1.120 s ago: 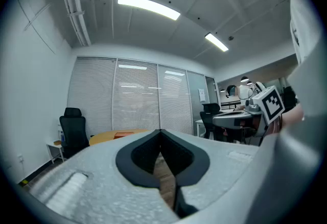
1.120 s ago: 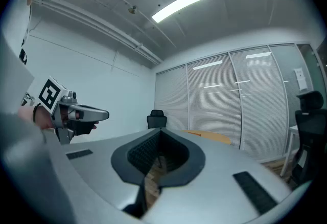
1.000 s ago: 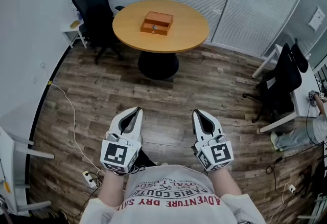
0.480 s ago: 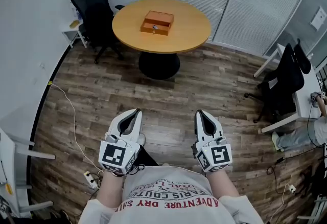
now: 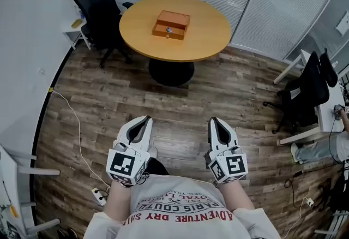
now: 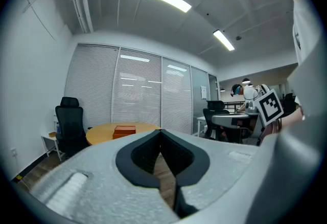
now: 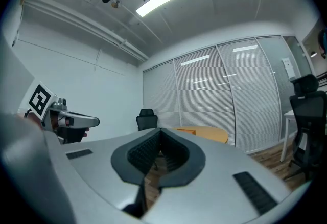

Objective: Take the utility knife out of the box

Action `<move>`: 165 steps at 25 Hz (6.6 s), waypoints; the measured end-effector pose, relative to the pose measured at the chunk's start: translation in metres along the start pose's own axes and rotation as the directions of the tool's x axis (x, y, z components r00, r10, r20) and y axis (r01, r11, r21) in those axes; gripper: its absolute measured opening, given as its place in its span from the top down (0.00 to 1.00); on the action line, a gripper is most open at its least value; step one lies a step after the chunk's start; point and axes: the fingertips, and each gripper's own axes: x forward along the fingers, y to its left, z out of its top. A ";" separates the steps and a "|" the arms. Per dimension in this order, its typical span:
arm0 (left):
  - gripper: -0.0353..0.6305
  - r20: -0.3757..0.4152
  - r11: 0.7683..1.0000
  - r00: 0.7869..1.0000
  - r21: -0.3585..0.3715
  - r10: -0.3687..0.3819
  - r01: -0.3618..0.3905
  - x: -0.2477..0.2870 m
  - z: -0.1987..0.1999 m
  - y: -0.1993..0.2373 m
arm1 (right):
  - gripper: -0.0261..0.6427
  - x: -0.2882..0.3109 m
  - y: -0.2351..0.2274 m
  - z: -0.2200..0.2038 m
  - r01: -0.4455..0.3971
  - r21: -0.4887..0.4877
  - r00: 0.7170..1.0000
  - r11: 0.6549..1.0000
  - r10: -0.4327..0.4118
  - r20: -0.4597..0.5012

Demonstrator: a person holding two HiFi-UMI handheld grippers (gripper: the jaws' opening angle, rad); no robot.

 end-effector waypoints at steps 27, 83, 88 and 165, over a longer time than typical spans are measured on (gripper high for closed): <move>0.95 -0.056 0.994 0.993 -0.054 -0.101 0.098 0.142 -0.008 0.253 | 0.95 0.283 0.043 -0.034 0.101 0.015 0.981 0.995 -0.098 -0.169; 0.95 -0.191 0.996 0.979 -0.065 -0.073 0.062 0.601 -0.012 0.449 | 0.95 0.718 -0.190 -0.097 -0.103 0.043 0.884 0.994 0.111 -0.455; 0.95 -0.220 0.990 0.967 -0.091 -0.128 0.111 0.621 -0.034 0.480 | 0.95 0.749 -0.181 -0.134 -0.095 0.040 0.828 0.995 0.101 -0.552; 0.95 -0.196 0.984 0.965 -0.035 -0.175 0.172 0.637 -0.035 0.484 | 0.76 0.764 -0.207 -0.085 -0.068 -0.120 0.848 0.990 -0.006 -0.530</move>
